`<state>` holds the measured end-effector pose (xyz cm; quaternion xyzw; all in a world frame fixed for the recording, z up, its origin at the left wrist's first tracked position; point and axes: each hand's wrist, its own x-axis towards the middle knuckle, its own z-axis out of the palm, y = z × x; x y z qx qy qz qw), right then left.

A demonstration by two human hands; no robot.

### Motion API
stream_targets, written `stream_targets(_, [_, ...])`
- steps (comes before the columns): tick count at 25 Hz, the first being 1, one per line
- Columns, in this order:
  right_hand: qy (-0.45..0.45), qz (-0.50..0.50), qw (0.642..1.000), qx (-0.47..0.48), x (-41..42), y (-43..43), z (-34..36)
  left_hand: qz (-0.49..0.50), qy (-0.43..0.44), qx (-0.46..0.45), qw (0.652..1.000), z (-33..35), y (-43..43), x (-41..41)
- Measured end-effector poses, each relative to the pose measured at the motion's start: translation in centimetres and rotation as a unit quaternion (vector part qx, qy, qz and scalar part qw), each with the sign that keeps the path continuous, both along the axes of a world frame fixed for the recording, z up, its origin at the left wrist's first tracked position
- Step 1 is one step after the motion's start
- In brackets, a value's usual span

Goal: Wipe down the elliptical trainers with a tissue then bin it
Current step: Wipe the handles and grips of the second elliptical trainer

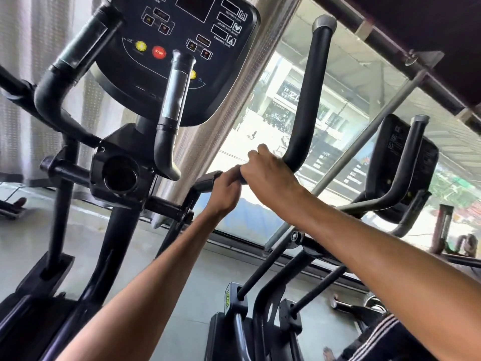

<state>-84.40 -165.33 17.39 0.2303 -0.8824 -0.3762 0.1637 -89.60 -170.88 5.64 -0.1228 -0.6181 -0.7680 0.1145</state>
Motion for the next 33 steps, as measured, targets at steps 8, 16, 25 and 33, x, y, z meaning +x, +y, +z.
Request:
stream_targets(8, [-0.042,-0.031,0.998,0.037,-0.2,0.5,4.2,0.013,-0.03,-0.082,0.996,-2.3,-0.7,-2.4])
stream_targets(16, [-0.081,-0.055,0.995,0.02,-5.2,-2.4,0.0,0.046,-0.107,-0.07,0.991,-5.2,-1.0,-3.9])
stream_targets(25, [-0.092,-0.083,0.992,-0.004,-9.6,-2.8,-4.0,0.062,-0.16,-0.068,0.983,-7.9,-3.0,-6.2])
stream_targets(33, [-0.079,-0.098,0.992,-0.028,-11.9,-4.1,-7.5,0.06,-0.168,-0.057,0.982,-10.4,-2.0,-7.7])
